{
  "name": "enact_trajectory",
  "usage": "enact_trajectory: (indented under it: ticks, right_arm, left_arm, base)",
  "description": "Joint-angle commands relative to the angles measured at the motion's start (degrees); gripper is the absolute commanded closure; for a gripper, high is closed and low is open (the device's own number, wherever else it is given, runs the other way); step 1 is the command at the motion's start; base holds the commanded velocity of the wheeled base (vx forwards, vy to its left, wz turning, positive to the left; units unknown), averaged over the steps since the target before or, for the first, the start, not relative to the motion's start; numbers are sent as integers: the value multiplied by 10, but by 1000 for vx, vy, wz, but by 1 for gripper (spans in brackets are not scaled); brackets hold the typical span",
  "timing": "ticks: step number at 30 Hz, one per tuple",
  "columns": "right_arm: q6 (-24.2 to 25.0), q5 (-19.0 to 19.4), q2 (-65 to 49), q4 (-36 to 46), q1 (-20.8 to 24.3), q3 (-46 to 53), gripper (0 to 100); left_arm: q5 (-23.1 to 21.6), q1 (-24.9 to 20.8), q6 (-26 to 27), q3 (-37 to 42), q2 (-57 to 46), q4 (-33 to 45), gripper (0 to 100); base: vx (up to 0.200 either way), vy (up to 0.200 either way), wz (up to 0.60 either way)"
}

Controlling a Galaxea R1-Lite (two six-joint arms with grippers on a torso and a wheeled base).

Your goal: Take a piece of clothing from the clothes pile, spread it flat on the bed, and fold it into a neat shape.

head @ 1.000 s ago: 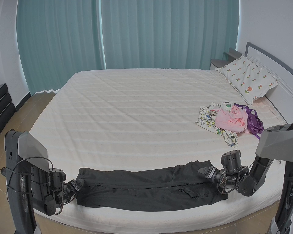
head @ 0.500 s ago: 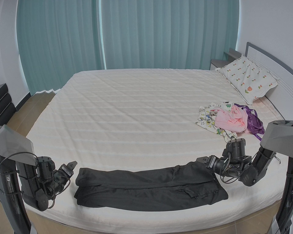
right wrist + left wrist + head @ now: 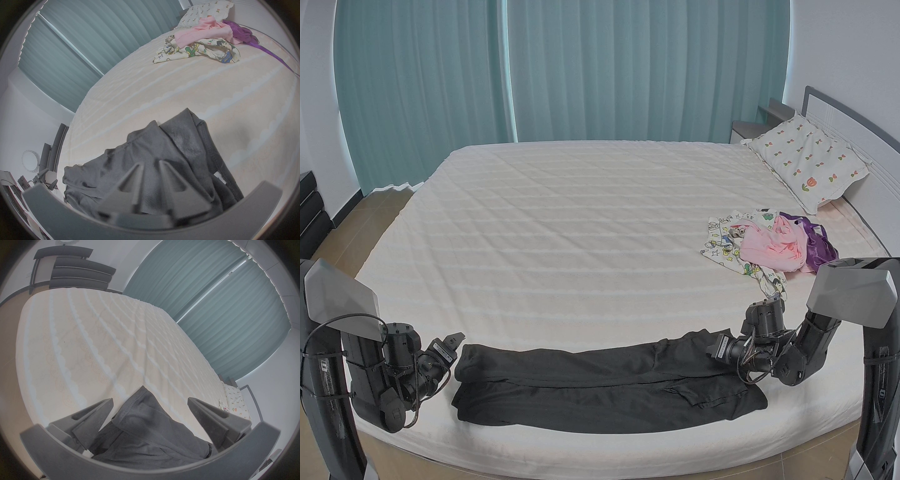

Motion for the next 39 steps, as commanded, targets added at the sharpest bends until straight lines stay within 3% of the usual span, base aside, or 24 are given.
enact_trajectory:
  ticks: [1, 13, 14, 31, 32, 39]
  right_arm:
    - [2, -1, -9, 0, 0, 16, 100]
    - [5, -2, -31, -7, -11, 71, 100]
    - [6, -1, -31, -8, -12, 71, 0]
    - [12, 0, 35, -26, -8, 8, 0]
    - [12, -1, 38, -28, -8, 8, 100]
    - [15, -3, 12, -33, -12, 37, 100]
  left_arm:
    - [0, 0, 0, 1, 5, -9, 0]
    - [1, 0, 0, 4, 11, -9, 0]
    - [1, 0, 0, 4, 11, -9, 0]
    - [7, 3, 0, -1, 13, -9, 0]
    - [7, 3, 0, -1, 12, -9, 0]
    - [7, 4, 0, -1, 13, -9, 0]
  base:
    - [0, 0, 0]
    - [0, 0, 0]
    - [0, 0, 0]
    - [0, 0, 0]
    - [0, 0, 0]
    - [0, 0, 0]
